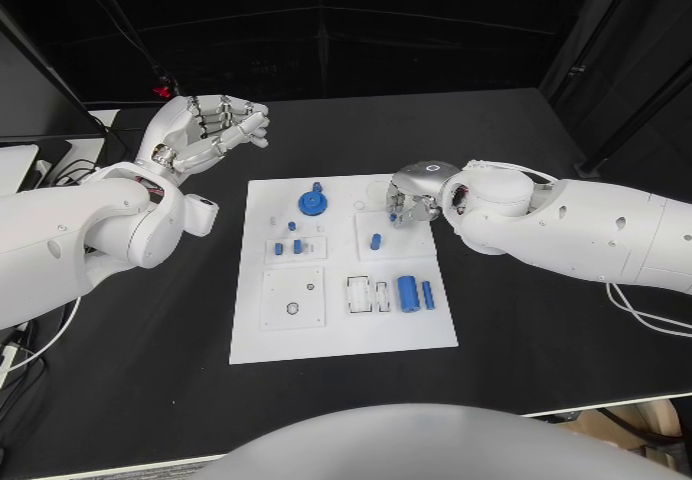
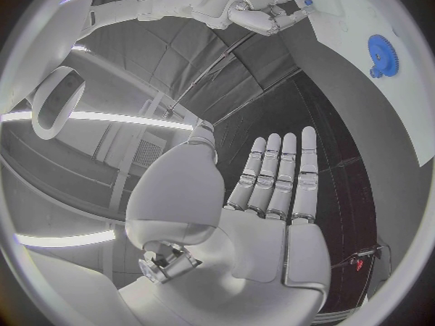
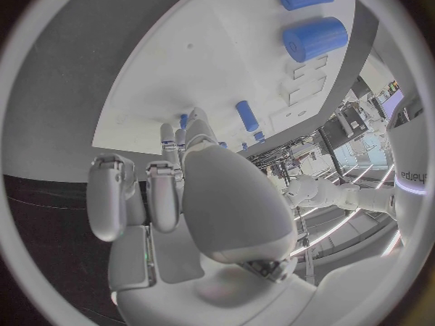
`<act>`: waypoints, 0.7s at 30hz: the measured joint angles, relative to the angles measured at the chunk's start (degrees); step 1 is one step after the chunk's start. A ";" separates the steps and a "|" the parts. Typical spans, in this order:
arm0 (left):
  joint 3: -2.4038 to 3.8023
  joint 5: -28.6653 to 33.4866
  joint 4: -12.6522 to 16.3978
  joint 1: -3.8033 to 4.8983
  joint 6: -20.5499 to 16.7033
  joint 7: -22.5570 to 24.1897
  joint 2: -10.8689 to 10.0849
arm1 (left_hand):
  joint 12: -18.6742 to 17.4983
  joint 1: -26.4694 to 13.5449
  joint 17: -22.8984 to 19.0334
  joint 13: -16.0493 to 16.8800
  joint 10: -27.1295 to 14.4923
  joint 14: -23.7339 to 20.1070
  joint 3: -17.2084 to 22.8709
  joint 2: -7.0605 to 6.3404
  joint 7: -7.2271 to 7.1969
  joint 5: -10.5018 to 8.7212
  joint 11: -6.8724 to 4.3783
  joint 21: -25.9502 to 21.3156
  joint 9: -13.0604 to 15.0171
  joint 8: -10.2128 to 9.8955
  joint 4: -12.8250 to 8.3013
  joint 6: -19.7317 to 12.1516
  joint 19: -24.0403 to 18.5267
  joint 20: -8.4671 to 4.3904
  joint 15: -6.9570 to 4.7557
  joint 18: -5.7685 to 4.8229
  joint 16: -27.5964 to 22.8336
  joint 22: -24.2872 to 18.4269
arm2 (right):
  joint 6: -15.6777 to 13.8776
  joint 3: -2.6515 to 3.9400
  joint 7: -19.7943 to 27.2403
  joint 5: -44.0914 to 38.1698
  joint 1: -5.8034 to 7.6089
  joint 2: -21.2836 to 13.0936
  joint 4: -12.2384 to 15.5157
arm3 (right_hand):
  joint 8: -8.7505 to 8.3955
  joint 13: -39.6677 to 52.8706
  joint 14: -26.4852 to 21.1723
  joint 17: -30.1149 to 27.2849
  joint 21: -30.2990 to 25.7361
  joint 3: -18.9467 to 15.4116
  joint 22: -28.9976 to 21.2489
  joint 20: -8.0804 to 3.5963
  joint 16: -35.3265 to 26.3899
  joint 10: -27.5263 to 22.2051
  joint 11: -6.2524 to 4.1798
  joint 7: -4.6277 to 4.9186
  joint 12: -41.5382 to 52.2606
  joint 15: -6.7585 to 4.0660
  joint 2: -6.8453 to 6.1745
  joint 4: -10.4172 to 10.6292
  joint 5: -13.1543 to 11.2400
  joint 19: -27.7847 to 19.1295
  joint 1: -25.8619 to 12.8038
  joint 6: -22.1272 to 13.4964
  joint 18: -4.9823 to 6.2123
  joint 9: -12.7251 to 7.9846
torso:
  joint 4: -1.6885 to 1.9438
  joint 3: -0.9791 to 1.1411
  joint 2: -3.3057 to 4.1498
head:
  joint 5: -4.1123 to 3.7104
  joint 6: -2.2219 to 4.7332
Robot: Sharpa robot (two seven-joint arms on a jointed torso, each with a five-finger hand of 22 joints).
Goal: Assemble the parts on the task board
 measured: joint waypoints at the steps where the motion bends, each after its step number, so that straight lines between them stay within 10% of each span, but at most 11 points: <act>1: 0.00 0.00 -0.02 0.00 0.01 0.00 0.00 | 0.00 0.00 -0.05 0.00 0.00 0.00 0.00 0.00 0.00 0.00 0.00 0.00 0.00 0.00 0.00 0.00 0.00 0.00 0.00 0.00 0.05 0.00 | 0.07 0.00 -0.02 -0.01 0.00 0.03 -0.01 | 0.00 0.00 0.00 0.00 0.00 0.08 0.00 0.00 0.00 0.23 -0.19 0.00 -0.13 0.00 0.00 0.09 0.00 0.00 0.00 0.00 0.00 0.00 | 0.00 0.00 -0.01 | 0.02 0.01; 21: 0.00 0.05 -0.11 0.00 0.16 -0.06 0.07 | 0.82 0.48 -0.42 -0.01 -0.41 0.00 0.00 0.57 -0.12 0.00 0.01 0.00 0.05 0.89 0.00 -0.52 0.66 -0.03 0.00 -0.01 0.72 -0.10 | 1.18 0.09 -0.63 -0.12 -0.01 1.03 -1.08 | 0.00 -0.05 0.01 0.00 0.00 1.03 0.00 -0.42 0.01 1.78 -0.32 -0.15 -0.79 -0.41 0.48 0.06 0.00 0.01 0.48 1.06 0.01 0.07 | -0.03 0.00 -0.02 | 0.16 0.12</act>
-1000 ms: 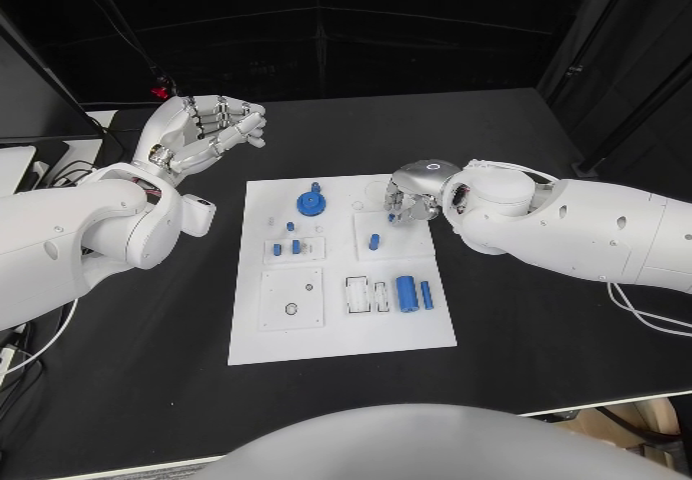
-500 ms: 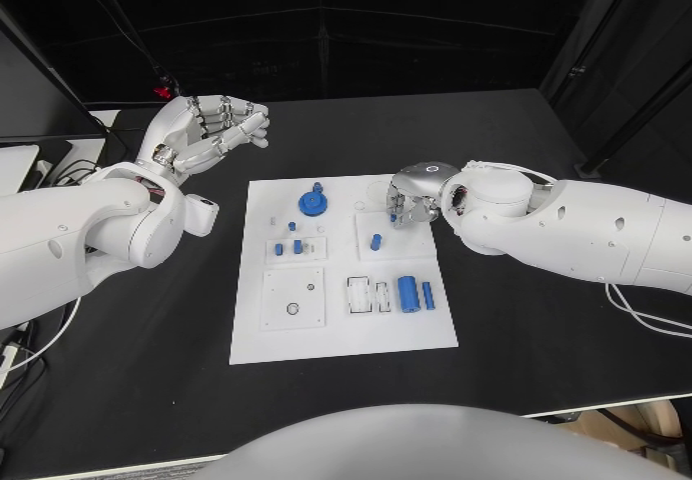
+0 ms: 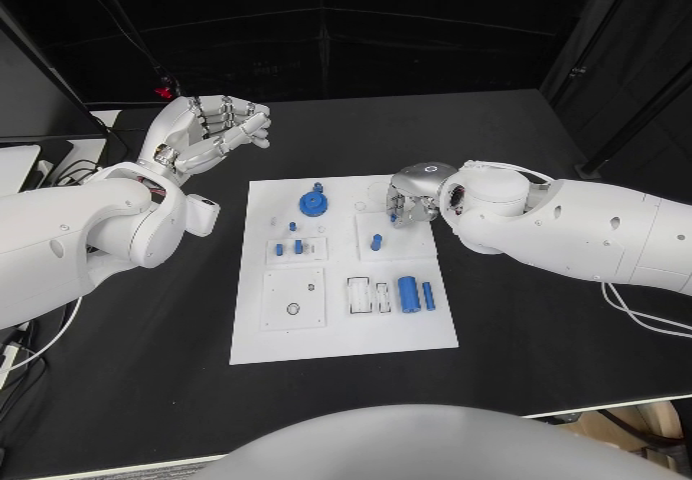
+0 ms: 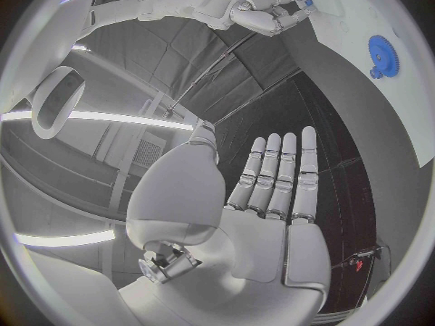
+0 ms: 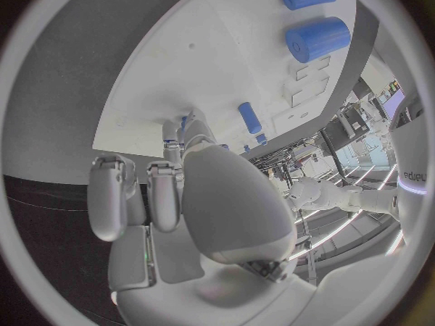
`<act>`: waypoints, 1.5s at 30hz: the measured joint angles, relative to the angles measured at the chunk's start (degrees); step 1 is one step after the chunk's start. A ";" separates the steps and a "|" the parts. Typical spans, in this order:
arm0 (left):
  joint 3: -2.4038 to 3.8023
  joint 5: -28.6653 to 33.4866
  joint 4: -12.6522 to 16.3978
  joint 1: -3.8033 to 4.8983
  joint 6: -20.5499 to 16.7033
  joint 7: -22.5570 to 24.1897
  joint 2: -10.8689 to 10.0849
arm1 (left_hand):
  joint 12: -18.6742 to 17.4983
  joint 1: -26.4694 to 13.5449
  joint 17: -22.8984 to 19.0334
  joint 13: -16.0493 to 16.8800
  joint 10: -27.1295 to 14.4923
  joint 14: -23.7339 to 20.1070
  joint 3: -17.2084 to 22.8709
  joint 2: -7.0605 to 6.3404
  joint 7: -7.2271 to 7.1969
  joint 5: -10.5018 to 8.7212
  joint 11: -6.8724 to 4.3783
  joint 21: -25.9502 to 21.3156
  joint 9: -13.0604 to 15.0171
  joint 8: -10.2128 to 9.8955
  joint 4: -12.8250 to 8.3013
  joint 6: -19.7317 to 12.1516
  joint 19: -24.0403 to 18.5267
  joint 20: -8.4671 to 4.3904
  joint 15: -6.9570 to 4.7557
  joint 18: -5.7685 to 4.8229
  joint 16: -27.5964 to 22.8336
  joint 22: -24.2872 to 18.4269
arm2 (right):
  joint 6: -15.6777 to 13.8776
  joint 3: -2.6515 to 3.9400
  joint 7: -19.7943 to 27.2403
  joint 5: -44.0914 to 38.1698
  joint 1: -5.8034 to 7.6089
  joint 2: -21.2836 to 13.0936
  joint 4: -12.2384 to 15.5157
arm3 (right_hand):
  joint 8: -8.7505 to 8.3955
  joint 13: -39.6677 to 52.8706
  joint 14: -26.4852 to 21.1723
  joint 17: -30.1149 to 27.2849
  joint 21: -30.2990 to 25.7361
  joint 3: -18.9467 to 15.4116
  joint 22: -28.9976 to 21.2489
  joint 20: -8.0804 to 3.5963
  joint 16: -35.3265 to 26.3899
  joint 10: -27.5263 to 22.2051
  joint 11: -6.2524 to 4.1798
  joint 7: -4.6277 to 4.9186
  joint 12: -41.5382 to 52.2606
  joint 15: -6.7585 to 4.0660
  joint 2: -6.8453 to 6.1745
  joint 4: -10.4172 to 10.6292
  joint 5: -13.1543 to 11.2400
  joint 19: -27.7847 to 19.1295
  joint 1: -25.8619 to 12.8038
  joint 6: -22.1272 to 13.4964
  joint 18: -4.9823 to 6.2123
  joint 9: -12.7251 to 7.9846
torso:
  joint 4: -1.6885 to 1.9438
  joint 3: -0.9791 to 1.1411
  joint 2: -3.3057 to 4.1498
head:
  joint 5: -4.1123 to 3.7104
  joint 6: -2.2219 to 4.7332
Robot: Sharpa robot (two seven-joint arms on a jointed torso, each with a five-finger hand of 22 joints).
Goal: Assemble the parts on the task board
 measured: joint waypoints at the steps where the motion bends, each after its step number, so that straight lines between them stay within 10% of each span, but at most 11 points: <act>1: 0.00 0.00 0.00 0.00 0.01 0.00 0.00 | 0.00 -0.12 0.00 0.00 0.00 0.00 0.00 0.12 -0.10 0.00 0.00 0.00 0.00 0.00 0.00 -0.10 0.17 0.02 0.00 0.00 0.00 0.00 | 0.03 0.01 -0.05 -0.01 0.00 0.03 0.00 | 0.00 0.00 0.00 0.00 0.00 0.00 0.00 0.00 0.00 0.26 -0.07 0.07 0.00 0.00 0.09 0.00 0.00 0.00 0.09 0.07 0.00 0.00 | 0.00 0.00 0.00 | 0.00 0.02; 45: 0.00 0.04 -0.06 0.00 0.24 -0.11 0.00 | 0.84 0.14 -0.43 -0.02 -0.20 0.00 0.00 0.46 0.11 0.00 -0.20 0.00 0.03 1.05 0.00 -0.29 0.58 0.02 0.00 0.00 0.66 -0.04 | 0.10 0.08 -2.42 -2.31 -0.33 0.30 0.91 | 0.77 -0.09 0.00 0.01 0.00 3.05 0.02 -1.64 0.00 6.40 -1.31 -0.85 -2.54 -1.63 1.50 0.11 -0.32 0.00 1.96 7.13 0.00 0.60 | 0.02 0.01 0.01 | 0.35 -0.77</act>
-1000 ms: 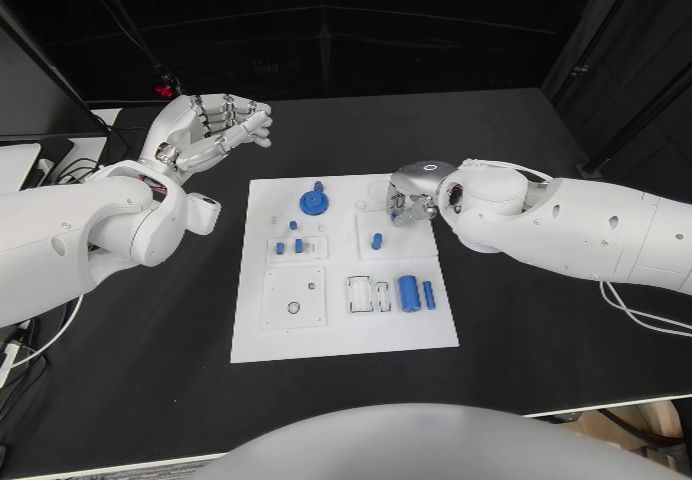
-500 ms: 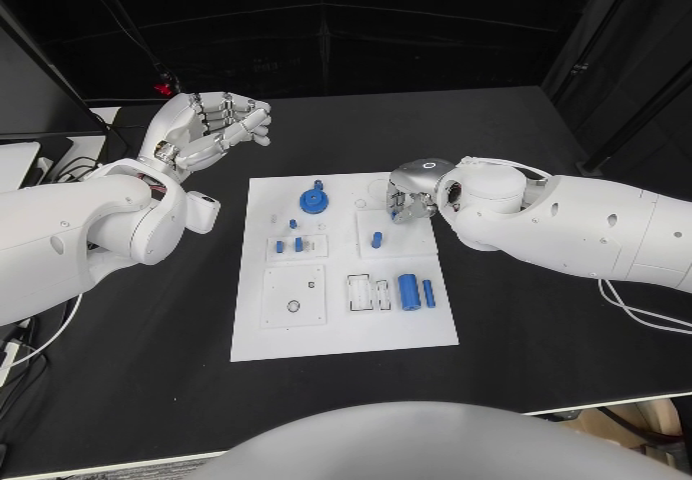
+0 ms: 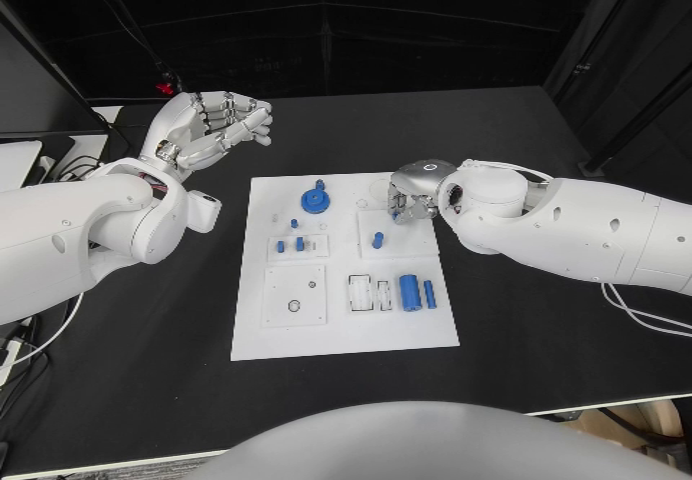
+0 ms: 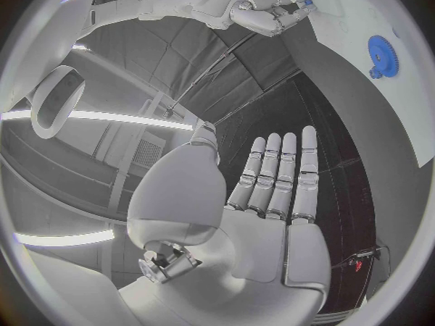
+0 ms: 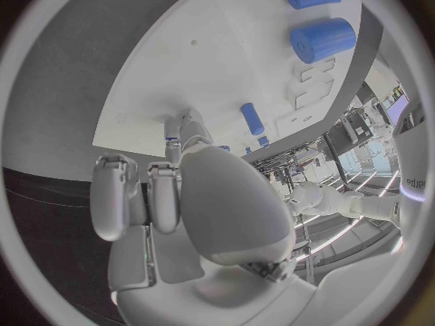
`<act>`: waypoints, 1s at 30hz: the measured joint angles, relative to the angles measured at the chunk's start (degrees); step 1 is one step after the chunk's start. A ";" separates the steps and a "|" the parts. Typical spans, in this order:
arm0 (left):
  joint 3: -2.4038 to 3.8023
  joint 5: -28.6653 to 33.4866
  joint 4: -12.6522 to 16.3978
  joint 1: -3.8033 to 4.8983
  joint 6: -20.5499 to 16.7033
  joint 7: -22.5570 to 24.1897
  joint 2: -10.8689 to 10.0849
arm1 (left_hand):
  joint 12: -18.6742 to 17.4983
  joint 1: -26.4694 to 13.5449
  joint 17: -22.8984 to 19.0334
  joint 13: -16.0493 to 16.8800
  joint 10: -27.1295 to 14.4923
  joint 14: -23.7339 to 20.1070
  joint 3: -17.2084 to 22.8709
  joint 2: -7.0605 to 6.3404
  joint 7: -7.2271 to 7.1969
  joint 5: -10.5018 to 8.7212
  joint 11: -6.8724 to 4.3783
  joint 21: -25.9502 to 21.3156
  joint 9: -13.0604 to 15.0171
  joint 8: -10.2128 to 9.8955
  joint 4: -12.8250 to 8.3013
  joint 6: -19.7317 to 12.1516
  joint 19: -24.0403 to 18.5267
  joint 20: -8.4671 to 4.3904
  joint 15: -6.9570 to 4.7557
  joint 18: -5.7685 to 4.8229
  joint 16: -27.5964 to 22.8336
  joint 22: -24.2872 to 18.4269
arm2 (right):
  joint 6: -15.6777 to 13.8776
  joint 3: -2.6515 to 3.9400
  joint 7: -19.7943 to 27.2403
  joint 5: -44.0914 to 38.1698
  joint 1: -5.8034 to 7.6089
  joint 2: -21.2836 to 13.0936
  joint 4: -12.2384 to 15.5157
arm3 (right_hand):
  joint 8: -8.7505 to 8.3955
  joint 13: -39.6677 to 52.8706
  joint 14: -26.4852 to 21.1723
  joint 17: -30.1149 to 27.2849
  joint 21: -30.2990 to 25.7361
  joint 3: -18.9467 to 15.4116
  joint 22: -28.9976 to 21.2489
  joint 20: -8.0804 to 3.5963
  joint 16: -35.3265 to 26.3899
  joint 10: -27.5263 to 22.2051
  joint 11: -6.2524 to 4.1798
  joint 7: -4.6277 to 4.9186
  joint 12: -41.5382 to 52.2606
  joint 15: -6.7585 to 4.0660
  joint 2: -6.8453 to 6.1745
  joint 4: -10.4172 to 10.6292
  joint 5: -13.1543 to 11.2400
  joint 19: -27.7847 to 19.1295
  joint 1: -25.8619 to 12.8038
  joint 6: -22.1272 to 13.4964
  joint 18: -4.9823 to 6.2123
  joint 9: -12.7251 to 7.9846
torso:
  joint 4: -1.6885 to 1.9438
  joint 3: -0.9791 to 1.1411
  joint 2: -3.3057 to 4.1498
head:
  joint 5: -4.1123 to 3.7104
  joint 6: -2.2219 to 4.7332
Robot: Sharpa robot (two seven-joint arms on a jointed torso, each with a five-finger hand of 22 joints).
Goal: Assemble the parts on the task board
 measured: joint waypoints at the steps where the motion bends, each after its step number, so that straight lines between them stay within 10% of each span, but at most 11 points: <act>1: 0.00 0.00 0.00 0.00 0.00 0.00 0.00 | 0.00 0.00 0.00 0.00 0.00 0.00 0.00 0.00 0.00 0.00 0.00 0.00 0.00 0.00 0.00 0.00 0.00 0.00 0.00 0.00 0.00 0.00 | -0.16 -0.01 -0.01 -0.07 -0.04 -0.07 0.09 | 0.01 0.00 0.00 0.00 0.00 0.00 0.00 0.00 0.00 0.00 0.00 0.00 0.00 0.00 0.00 0.00 0.00 0.00 0.00 0.00 0.00 0.00 | 0.00 0.00 -0.01 | 0.00 -0.01; 30: 0.00 0.02 -0.13 0.00 0.11 -0.06 -0.06 | 0.00 0.03 0.01 0.04 0.00 0.00 0.00 -0.03 0.00 0.00 0.00 0.00 -0.01 0.00 0.00 0.00 0.00 0.00 0.00 0.00 0.00 0.01 | -6.26 -0.14 0.54 -1.62 -0.37 -3.21 4.31 | 0.16 -0.01 0.00 0.00 0.00 0.29 -0.01 0.00 0.00 0.61 0.21 0.20 -0.62 0.00 -0.02 0.05 -0.20 0.00 -0.02 0.17 0.00 -0.08 | -0.04 0.01 0.03 | 0.45 -0.54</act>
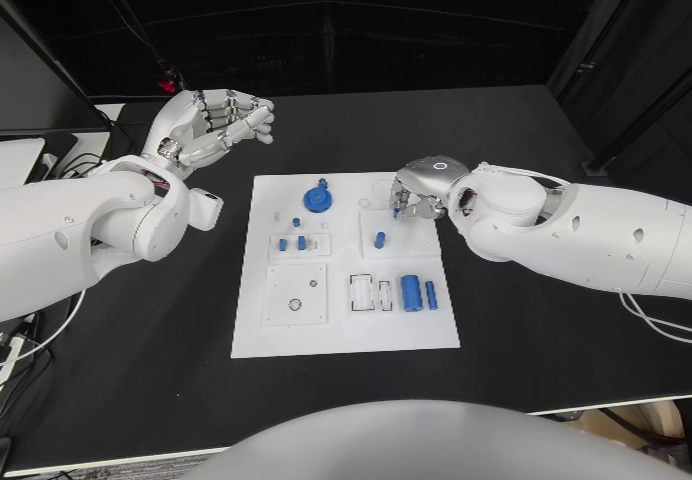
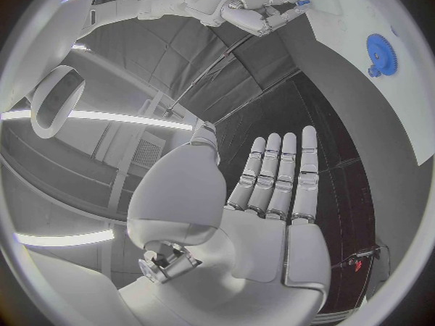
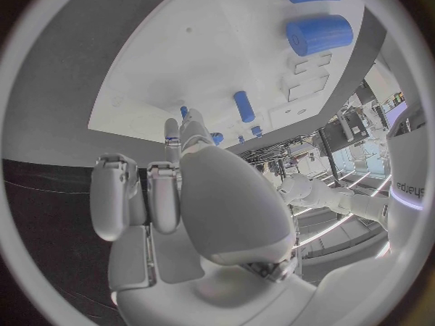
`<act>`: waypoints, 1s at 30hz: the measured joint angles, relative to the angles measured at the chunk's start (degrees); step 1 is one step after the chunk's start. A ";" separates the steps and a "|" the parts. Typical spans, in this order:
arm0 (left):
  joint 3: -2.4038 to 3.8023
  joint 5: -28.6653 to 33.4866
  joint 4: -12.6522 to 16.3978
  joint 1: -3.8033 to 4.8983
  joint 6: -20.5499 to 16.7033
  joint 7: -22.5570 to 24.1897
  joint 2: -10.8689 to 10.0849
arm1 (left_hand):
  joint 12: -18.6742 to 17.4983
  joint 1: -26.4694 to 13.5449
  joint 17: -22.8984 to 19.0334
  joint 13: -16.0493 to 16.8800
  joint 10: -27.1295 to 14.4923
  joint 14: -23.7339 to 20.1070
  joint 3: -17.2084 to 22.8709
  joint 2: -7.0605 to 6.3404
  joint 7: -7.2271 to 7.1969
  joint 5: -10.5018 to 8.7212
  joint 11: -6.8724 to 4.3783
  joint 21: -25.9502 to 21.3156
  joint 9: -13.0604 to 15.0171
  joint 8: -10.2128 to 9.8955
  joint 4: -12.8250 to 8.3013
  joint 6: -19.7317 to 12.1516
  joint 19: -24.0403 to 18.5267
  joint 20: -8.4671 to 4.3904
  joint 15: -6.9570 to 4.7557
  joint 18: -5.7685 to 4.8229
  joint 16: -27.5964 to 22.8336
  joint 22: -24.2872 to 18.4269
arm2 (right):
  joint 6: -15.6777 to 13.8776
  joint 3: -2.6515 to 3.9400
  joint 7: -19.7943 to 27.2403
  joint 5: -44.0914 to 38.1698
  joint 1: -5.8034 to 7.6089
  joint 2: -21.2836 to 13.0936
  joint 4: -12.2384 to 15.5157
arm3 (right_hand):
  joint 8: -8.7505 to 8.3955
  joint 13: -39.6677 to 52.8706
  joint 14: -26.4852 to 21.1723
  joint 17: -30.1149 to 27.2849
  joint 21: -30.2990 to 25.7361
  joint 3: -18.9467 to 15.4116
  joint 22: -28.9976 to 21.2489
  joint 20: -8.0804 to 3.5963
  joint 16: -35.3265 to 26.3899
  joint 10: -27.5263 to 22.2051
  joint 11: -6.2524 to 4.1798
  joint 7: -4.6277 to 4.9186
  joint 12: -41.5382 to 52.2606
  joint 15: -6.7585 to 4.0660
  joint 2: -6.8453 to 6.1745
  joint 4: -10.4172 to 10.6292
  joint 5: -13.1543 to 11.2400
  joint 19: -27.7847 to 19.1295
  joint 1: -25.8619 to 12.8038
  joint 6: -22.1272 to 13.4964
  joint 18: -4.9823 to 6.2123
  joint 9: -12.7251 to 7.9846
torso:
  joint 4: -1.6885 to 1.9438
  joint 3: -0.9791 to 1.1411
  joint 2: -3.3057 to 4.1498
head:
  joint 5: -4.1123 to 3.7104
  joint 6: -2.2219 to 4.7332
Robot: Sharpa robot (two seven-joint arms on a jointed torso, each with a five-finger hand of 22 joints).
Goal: Assemble the parts on the task board
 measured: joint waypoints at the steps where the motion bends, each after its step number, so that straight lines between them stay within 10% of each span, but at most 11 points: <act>1: 0.00 0.00 -0.02 0.00 0.01 0.00 0.00 | 0.00 0.00 0.00 0.00 0.00 0.00 0.00 0.00 0.00 0.00 0.00 0.00 0.00 0.00 0.00 0.00 0.00 0.00 0.00 0.00 0.00 0.00 | -0.17 0.01 0.00 -0.08 0.00 -0.19 0.27 | -0.01 0.00 0.00 0.00 0.00 0.00 0.00 0.00 0.00 0.00 0.00 0.00 0.00 0.00 0.00 0.00 -0.02 0.00 0.00 0.00 0.00 0.00 | 0.00 0.00 -0.01 | 0.00 -0.01; 30: -0.01 0.01 -0.12 0.00 0.14 -0.09 0.06 | 0.22 0.31 -0.20 -0.02 0.00 0.00 0.00 0.29 -0.31 0.24 0.00 0.00 -0.01 0.34 0.00 -0.31 0.00 0.00 0.00 -0.01 0.44 -0.07 | -5.73 0.38 1.30 -0.94 1.33 -1.93 8.60 | -0.20 -0.01 0.21 0.00 0.00 0.63 -0.01 0.00 0.00 0.62 0.20 0.12 -0.71 0.21 -0.01 0.00 0.05 0.00 -0.01 0.34 0.00 -0.10 | 0.15 -0.04 -0.04 | 1.16 0.15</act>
